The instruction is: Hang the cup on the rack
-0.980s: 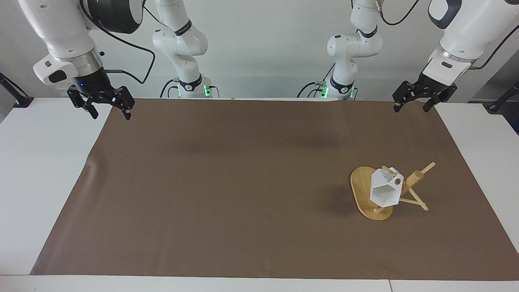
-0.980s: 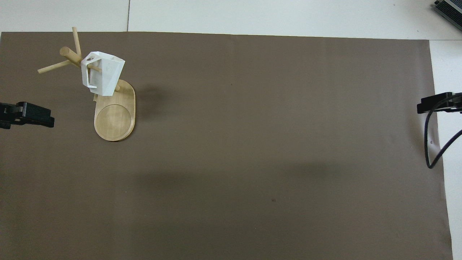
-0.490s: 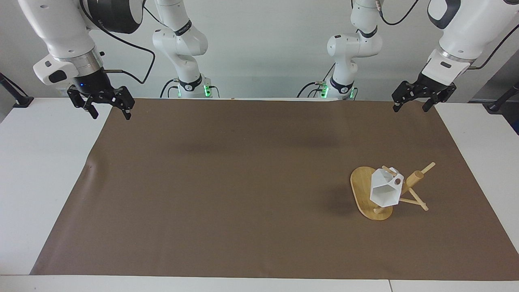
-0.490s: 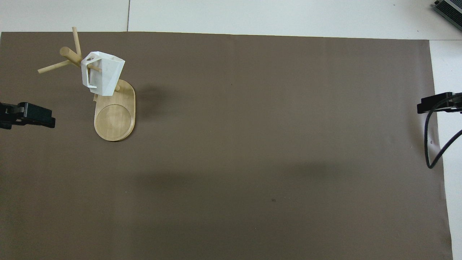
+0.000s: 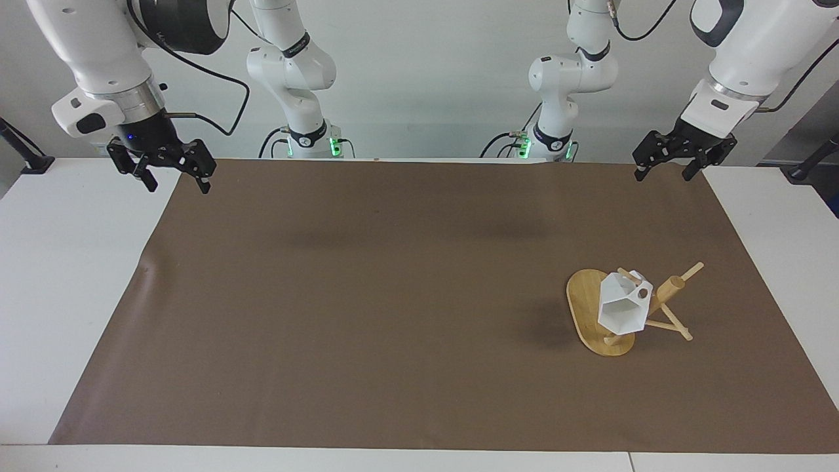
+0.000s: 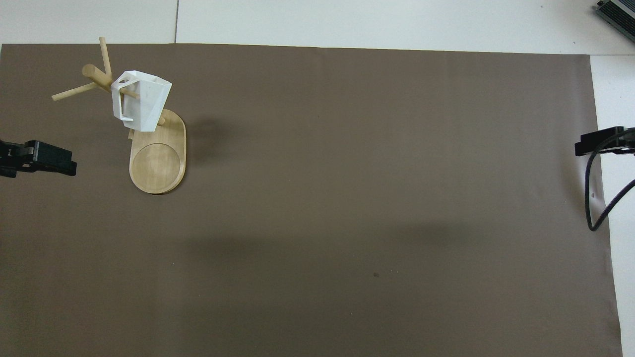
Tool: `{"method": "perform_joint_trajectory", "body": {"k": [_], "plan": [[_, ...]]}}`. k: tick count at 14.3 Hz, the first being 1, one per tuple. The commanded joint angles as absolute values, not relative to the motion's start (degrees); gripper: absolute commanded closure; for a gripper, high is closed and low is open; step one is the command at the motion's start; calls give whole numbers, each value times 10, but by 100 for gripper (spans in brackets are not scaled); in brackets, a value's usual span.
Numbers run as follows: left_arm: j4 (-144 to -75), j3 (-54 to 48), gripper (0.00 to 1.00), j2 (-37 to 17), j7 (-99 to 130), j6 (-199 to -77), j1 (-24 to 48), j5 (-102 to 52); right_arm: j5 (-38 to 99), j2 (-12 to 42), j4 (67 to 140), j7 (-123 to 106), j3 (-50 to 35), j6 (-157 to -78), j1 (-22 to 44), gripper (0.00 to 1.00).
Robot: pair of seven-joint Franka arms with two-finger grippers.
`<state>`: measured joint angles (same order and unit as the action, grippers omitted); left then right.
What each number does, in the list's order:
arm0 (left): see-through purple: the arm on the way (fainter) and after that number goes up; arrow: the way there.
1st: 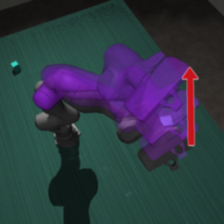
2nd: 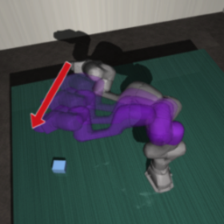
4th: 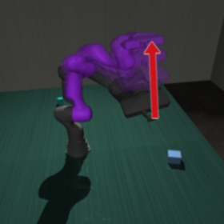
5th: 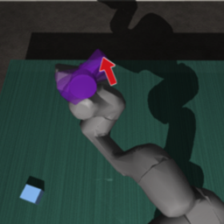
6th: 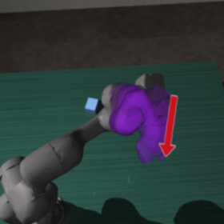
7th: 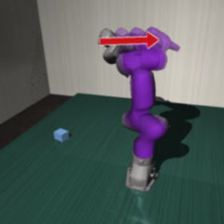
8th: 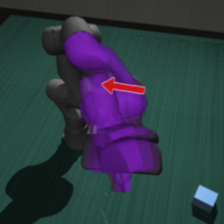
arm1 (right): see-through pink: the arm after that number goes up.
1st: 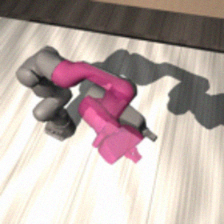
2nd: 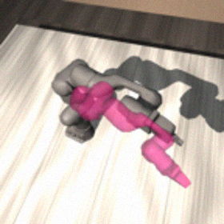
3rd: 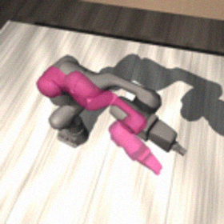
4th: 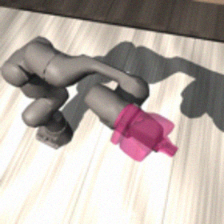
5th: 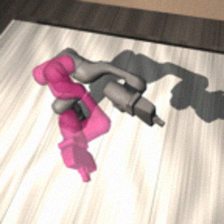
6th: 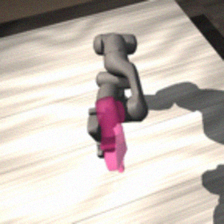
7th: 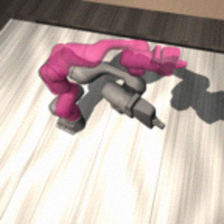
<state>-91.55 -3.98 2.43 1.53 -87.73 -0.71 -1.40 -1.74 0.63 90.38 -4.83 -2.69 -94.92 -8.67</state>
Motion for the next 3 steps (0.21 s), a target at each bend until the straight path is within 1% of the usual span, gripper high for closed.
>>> {"method": "perform_joint_trajectory", "body": {"k": [1, 3], "plan": [[-932, -33, 0, 39, 18, -880, 1, -16, -21, 2, 911, -43, -32, -951, -91, 0], [-933, -33, 0, 42, 17, -880, 0, -16, -21, 2, 911, -44, -32, -951, -91, 0]]}}
